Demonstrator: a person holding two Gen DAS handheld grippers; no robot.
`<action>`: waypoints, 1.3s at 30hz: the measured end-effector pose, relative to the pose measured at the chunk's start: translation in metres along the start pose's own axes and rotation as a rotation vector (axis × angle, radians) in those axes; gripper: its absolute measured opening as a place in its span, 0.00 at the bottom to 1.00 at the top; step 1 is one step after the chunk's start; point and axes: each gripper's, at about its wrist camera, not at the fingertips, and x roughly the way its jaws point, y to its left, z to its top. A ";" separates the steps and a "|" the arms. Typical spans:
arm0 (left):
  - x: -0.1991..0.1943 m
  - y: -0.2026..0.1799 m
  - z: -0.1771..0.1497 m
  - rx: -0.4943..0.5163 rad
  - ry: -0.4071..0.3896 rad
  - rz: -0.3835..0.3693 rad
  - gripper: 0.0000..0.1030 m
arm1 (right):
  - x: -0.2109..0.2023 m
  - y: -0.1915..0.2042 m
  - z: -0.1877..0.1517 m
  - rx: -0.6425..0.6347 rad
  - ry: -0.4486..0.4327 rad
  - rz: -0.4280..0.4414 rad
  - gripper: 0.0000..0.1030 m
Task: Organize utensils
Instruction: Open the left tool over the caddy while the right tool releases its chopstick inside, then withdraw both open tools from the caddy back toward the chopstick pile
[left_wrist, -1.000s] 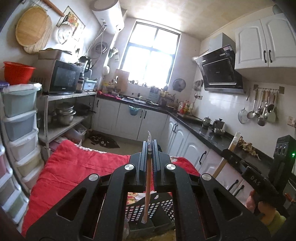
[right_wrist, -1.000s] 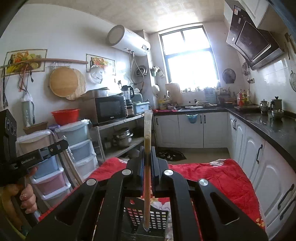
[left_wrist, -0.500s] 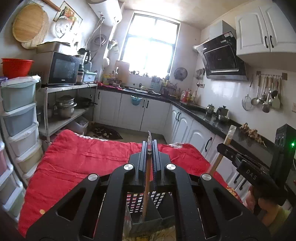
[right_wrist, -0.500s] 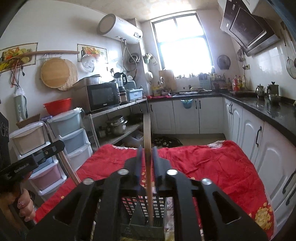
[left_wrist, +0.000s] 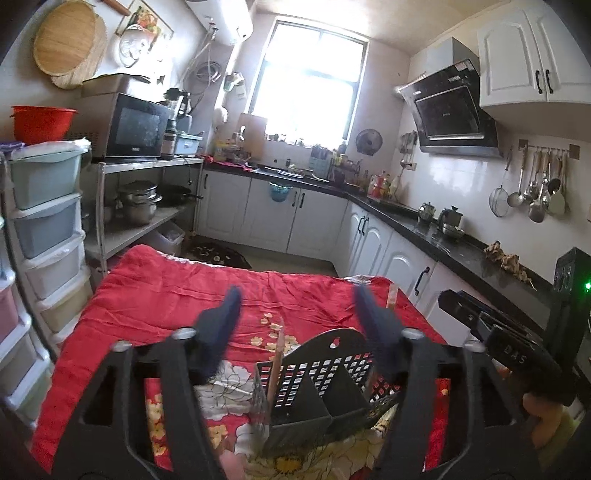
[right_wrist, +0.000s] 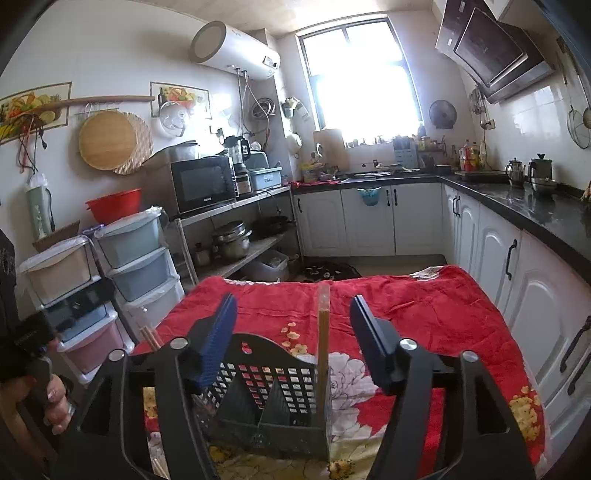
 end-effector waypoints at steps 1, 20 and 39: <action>-0.003 0.001 0.000 -0.007 -0.002 0.002 0.73 | -0.002 0.001 -0.001 -0.005 0.000 -0.004 0.63; -0.060 0.011 -0.018 -0.075 -0.059 0.013 0.90 | -0.047 0.006 -0.023 -0.004 0.035 -0.023 0.73; -0.092 0.022 -0.055 -0.129 -0.026 0.037 0.90 | -0.071 0.030 -0.061 -0.055 0.119 -0.014 0.73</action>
